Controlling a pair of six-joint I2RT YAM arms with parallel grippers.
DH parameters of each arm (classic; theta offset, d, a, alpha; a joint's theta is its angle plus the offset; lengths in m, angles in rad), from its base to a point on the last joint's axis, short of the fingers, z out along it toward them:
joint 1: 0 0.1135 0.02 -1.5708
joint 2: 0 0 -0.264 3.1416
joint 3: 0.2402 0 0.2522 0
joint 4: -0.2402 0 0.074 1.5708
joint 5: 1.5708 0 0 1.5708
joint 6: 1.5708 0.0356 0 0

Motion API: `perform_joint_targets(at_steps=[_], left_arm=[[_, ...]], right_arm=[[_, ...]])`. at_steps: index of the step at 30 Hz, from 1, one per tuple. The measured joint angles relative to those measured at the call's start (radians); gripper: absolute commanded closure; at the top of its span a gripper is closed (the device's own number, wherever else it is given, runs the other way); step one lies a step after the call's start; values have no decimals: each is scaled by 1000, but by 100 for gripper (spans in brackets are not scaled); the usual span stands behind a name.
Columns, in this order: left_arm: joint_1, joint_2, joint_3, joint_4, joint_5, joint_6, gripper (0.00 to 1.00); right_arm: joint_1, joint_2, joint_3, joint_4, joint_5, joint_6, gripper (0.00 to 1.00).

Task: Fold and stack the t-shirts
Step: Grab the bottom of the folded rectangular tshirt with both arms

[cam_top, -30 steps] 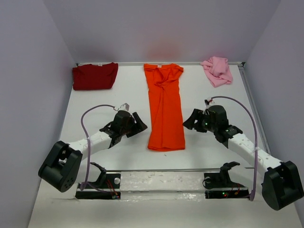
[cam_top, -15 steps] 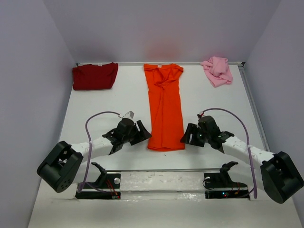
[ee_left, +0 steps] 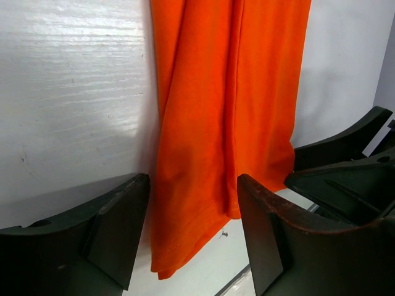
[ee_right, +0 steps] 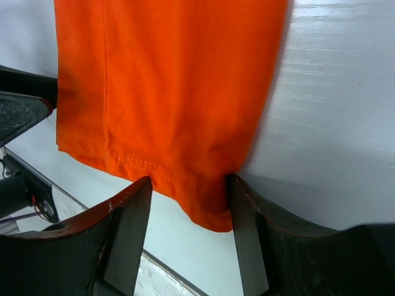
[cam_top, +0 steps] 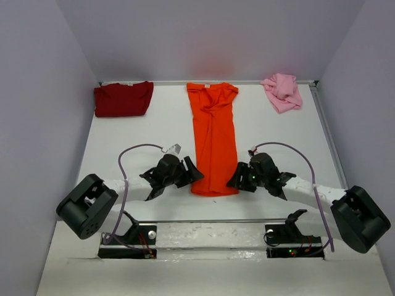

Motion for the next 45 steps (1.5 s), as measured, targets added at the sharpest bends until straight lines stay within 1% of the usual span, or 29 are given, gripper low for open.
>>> perform_joint_targets(at_steps=[6,9,13,16,18,22,24,26,29,32,34,36,38,39,40,41,42,43,45], left_arm=[[-45,2,-1,4,-2,-18,28],[-77,1,-12,18,-2,-34,28],[-93,-19,-35,27,-2,-51,28],[-97,-64,-56,-1,-6,-57,28],[-100,-104,-67,-42,-16,-57,28],[-101,-188,-91,-122,-48,-56,28],[-101,-219,-97,-155,-67,-57,28],[-101,-225,-97,-166,-78,-57,28],[-101,-225,-97,-168,-86,-57,28],[-101,-221,-97,-162,-90,-57,31],[-101,-213,-97,-156,-93,-55,34],[-101,-204,-97,-148,-99,-55,39],[-101,-197,-97,-144,-105,-51,50],[-101,-192,-97,-143,-111,-48,68],[-101,-184,-97,-145,-122,-50,68],[-101,-178,-97,-146,-134,-43,85],[-101,-171,-98,-152,-140,-42,98],[-101,-169,-99,-151,-144,-36,100],[-101,-166,-99,-145,-149,-39,100]], right_arm=[[51,0,-23,38,2,47,45],[76,-29,-54,55,2,75,44],[87,-71,-74,37,6,90,44],[87,-90,-76,12,10,94,47],[87,-101,-76,-10,16,95,52],[87,-110,-76,-37,32,95,53],[87,-109,-76,-38,35,95,52],[87,-99,-71,-36,35,95,49],[87,-70,-49,-32,36,90,48],[87,-34,-19,-32,48,79,48],[87,-12,-1,-36,59,68,51],[87,4,12,-41,72,59,54],[87,9,17,-47,81,51,54],[87,9,17,-48,86,49,54],[87,8,18,-49,89,47,54],[87,8,18,-51,92,45,57],[87,6,18,-53,96,44,58],[87,4,18,-56,100,40,59],[87,2,18,-68,107,38,72]])
